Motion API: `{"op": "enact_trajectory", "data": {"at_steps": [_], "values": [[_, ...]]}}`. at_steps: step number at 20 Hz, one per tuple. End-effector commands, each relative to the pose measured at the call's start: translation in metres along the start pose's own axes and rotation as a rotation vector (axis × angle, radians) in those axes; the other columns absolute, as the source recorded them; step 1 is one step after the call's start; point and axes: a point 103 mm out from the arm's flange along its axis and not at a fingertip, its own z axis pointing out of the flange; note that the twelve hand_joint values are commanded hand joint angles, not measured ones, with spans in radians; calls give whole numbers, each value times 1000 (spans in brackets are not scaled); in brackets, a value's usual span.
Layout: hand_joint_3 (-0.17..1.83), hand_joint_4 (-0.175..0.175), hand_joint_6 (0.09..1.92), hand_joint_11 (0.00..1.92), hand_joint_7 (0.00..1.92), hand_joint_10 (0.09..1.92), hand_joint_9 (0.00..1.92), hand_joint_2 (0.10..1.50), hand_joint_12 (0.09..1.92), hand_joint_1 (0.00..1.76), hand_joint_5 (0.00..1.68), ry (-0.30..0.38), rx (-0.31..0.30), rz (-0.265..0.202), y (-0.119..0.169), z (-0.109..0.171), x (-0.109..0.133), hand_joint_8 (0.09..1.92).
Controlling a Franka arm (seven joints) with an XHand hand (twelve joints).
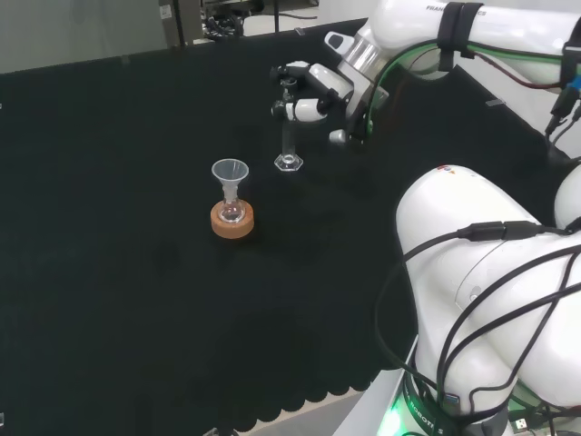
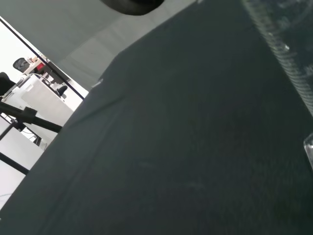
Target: Put the graduated cylinder back on the table.
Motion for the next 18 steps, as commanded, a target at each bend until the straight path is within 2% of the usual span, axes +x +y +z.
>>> {"op": "enact_trajectory", "data": {"at_steps": [1,2,7,10,12,16,18], "values": [[-175,-75,149,80,74,87,552,926,1391,825,297,-62,-56,-35,-14,-38,26,683],[-175,-76,130,61,42,87,520,919,1397,815,286,-77,-66,-42,-16,-44,31,666],[-175,-76,87,2,0,87,411,900,1373,792,259,-236,-120,-77,-30,-81,59,524],[-175,-75,87,0,0,87,388,897,1341,790,259,-352,-132,-100,-41,-103,73,489],[-175,-75,87,0,0,87,386,896,1332,788,259,-411,-128,-96,-49,-114,79,489],[-175,-75,87,0,0,87,393,893,1325,781,257,-477,-112,-79,-66,-132,84,496],[-174,-75,87,0,0,87,398,894,1326,769,257,-481,-106,-64,-70,-139,83,499]]}}
